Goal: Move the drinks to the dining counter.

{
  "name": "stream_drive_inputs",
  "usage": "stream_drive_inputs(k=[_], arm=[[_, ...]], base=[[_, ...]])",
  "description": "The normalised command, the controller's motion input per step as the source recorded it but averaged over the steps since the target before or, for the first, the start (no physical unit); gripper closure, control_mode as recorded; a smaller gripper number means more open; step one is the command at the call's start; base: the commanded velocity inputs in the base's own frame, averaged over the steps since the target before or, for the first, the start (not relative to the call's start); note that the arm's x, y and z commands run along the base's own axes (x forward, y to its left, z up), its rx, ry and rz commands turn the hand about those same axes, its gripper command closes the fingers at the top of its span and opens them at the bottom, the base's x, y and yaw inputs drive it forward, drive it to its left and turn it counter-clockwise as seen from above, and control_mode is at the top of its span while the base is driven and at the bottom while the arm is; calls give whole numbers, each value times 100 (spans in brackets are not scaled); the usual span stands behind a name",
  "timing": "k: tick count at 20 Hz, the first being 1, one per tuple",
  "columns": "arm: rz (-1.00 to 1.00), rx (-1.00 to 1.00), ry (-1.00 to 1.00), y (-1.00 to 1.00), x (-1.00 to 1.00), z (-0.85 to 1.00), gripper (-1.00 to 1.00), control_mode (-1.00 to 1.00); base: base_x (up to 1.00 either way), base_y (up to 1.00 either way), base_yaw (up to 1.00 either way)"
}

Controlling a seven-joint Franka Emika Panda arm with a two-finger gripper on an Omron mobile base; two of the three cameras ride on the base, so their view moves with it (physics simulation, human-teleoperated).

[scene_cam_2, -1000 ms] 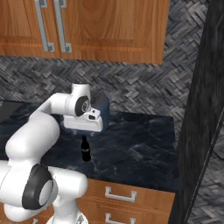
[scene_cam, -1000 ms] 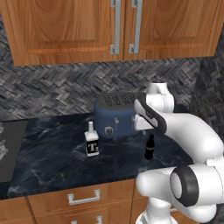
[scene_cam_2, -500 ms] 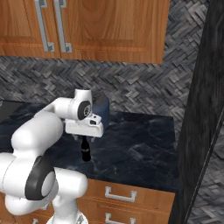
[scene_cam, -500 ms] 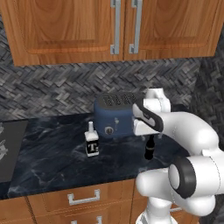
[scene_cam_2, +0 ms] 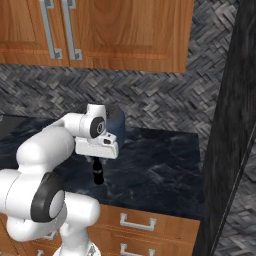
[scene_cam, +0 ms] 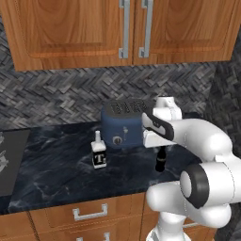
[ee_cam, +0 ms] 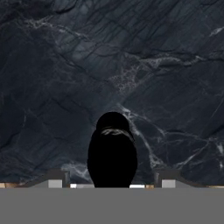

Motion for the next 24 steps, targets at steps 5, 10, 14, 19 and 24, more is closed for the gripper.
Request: stream_drive_inputs(k=[5, 10, 14, 19, 24], arm=[[0, 0, 0, 0, 0, 0, 100, -100], [0, 0, 0, 0, 0, 3, 100, -100], [0, 0, 0, -9, -19, 25, 100, -100], [0, 0, 0, -6, -21, 39, 100, -100], [0, 0, 0, 0, -21, 37, 100, -100]], base=[[0, 0, 0], [0, 0, 0], [0, 0, 0], [0, 0, 0], [0, 0, 0]])
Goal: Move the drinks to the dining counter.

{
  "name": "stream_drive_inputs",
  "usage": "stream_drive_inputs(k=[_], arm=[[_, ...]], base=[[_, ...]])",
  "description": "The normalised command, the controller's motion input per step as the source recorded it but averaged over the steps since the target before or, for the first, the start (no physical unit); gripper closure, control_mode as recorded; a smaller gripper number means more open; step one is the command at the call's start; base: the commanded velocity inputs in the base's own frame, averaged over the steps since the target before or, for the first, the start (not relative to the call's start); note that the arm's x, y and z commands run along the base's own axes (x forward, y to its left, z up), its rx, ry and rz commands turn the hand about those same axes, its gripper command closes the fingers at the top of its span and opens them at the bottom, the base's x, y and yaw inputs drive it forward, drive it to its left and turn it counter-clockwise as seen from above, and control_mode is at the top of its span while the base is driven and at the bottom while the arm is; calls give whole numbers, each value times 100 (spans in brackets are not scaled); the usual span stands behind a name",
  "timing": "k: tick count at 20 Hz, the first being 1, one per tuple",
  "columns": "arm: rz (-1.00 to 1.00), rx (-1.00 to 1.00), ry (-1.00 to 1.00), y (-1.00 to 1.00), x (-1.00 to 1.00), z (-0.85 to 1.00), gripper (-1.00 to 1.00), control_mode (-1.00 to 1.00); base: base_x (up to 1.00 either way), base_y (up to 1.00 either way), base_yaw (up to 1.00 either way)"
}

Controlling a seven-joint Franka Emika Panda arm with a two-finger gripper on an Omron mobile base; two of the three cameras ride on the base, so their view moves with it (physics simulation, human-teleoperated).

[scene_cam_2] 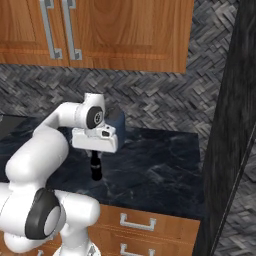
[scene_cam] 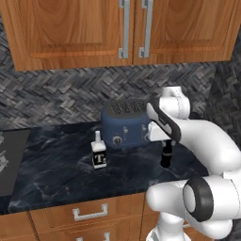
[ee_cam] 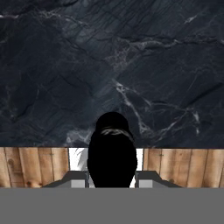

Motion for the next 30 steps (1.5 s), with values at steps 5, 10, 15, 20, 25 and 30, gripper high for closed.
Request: stream_drive_inputs(k=[5, 10, 15, 20, 25, 30], arm=[[0, 0, 1, 0, -19, 30, 100, -100], [0, 0, 0, 0, -16, 23, 100, -100], [0, 0, 0, 0, -5, 31, 100, -100], [0, 0, 0, 0, -6, 23, 100, -100], [0, 0, 0, 0, 0, 13, 100, 100], [0, 0, 0, 0, 0, 0, 100, 100]], base=[[0, 0, 0], [0, 0, 0], [0, 0, 0], [0, 0, 0], [0, 0, 0], [-16, 0, -3]])
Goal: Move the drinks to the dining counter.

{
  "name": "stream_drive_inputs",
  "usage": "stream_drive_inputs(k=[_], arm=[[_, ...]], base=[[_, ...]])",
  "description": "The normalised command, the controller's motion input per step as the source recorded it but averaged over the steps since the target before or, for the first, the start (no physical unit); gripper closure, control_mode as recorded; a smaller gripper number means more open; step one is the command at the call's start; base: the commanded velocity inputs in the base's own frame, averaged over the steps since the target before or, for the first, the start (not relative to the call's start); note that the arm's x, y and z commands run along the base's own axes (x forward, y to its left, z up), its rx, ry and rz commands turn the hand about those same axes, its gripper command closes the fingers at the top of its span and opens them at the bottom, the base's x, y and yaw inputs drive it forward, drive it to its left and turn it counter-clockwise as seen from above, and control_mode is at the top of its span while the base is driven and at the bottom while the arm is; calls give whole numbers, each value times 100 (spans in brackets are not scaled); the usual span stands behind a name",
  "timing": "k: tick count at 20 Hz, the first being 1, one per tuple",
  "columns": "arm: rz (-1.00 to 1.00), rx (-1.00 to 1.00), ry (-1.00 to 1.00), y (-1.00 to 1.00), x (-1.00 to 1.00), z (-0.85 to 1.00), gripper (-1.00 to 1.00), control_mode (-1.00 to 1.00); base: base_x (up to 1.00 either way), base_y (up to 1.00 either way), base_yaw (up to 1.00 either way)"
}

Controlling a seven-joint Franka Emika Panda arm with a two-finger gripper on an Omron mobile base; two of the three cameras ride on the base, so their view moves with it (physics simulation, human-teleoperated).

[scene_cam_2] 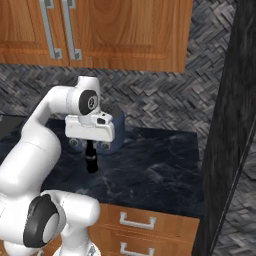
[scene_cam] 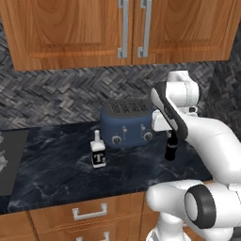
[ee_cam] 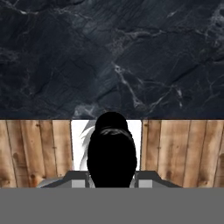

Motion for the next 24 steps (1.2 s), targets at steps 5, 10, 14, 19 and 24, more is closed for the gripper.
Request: stream_drive_inputs(k=[5, 10, 14, 19, 24], arm=[[0, 0, 0, 0, 0, 0, 100, 100], [0, 0, 0, 0, 0, 0, 100, 100], [0, 0, 0, 0, 0, 0, 100, 100], [0, 0, 0, 0, 0, 0, 100, 100], [0, 0, 0, 0, 0, 0, 100, 100]], base=[[-86, 17, -38], [-87, 60, -55], [-88, 87, -59], [-46, 37, -79], [0, 0, -99]])
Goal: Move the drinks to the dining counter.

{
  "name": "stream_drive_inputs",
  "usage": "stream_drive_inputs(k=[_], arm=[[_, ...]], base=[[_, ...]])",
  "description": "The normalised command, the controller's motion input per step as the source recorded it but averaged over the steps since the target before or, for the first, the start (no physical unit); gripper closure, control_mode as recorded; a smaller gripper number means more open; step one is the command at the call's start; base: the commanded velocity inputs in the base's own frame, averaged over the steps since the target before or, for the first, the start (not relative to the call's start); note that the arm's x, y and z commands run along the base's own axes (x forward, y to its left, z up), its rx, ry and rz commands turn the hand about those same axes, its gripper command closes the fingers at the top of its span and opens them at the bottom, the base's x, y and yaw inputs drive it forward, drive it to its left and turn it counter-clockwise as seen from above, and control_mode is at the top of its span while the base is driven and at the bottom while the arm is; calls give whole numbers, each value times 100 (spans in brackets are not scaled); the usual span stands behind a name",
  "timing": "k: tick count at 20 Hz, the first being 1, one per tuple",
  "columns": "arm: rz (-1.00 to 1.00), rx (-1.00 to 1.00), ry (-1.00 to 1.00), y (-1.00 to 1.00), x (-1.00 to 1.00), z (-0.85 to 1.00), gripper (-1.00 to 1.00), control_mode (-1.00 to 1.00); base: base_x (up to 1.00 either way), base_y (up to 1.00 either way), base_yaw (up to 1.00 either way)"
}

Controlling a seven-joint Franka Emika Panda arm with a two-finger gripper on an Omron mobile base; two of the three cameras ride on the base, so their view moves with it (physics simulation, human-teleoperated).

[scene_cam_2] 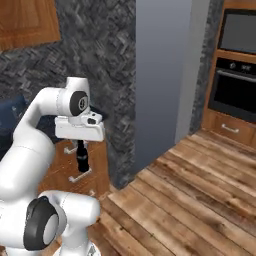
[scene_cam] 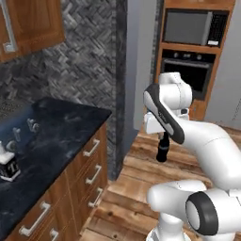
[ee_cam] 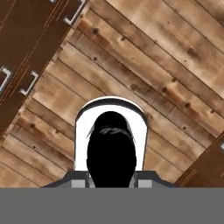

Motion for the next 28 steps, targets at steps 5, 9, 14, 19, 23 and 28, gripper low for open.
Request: stream_drive_inputs(k=[5, 9, 14, 19, 23, 28], arm=[[0, 0, 0, 0, 0, 0, 100, 100], [0, 0, 0, 0, 0, 0, 100, 100], [0, 0, 0, 0, 0, 0, 100, 100], [0, 0, 0, 0, 0, 0, 100, 100], [0, 0, 0, 0, 0, 0, 100, 100], [0, 0, 0, 0, 0, 0, 100, 100]], base=[[0, 0, -96], [8, 0, -88], [37, 9, -76], [99, 67, -22], [100, 47, -1], [100, 7, -17]])
